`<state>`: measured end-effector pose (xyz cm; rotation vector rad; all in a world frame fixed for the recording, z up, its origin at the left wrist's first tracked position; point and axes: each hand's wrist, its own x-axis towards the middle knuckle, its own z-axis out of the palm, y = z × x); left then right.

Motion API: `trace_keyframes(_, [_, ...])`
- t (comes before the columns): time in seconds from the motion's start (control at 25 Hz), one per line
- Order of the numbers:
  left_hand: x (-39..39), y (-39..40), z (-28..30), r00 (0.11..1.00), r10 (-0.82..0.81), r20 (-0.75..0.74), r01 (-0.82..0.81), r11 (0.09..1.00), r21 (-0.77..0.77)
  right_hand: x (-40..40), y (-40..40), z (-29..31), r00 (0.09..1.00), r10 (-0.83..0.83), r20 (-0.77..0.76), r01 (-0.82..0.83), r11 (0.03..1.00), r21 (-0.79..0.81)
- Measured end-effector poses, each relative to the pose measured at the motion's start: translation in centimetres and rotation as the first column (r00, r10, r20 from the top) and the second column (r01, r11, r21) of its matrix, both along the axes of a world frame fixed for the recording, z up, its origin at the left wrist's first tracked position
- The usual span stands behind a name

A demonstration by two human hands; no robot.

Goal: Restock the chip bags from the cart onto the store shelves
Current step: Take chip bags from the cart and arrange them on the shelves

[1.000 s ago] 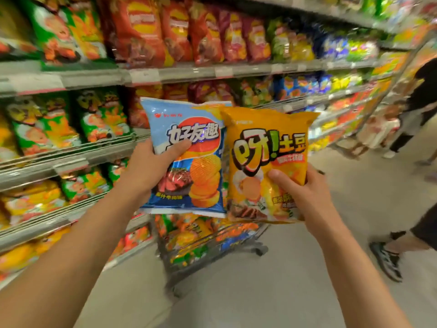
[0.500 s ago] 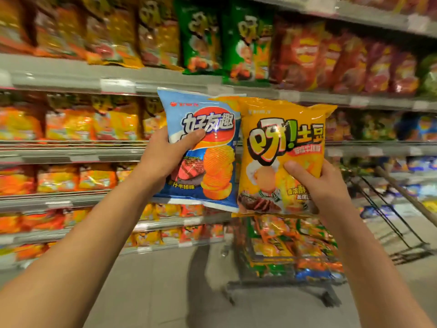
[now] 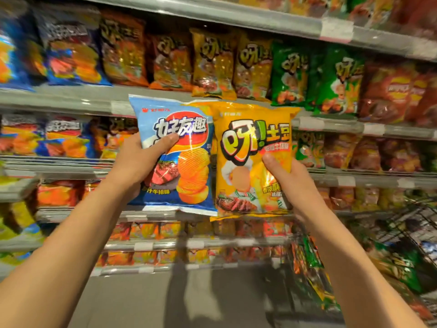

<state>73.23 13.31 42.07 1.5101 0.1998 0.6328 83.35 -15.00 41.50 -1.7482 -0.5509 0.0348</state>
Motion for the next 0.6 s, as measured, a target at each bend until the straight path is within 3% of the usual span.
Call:
trace_keyframes(0.32, [-2.3, 7.9, -0.6, 0.993, 0.098, -0.065, -0.101, 0.994, -0.042, 0.6, 8.5, 0.1, 0.989, 0.142, -0.036, -0.141, 0.99, 0.008])
trace_keyframes(0.6, [0.5, 13.4, -1.0, 0.978, 0.195, -0.07, -0.2, 0.978, -0.065, 5.3, 14.5, 0.1, 0.978, 0.204, -0.05, -0.206, 0.978, -0.043])
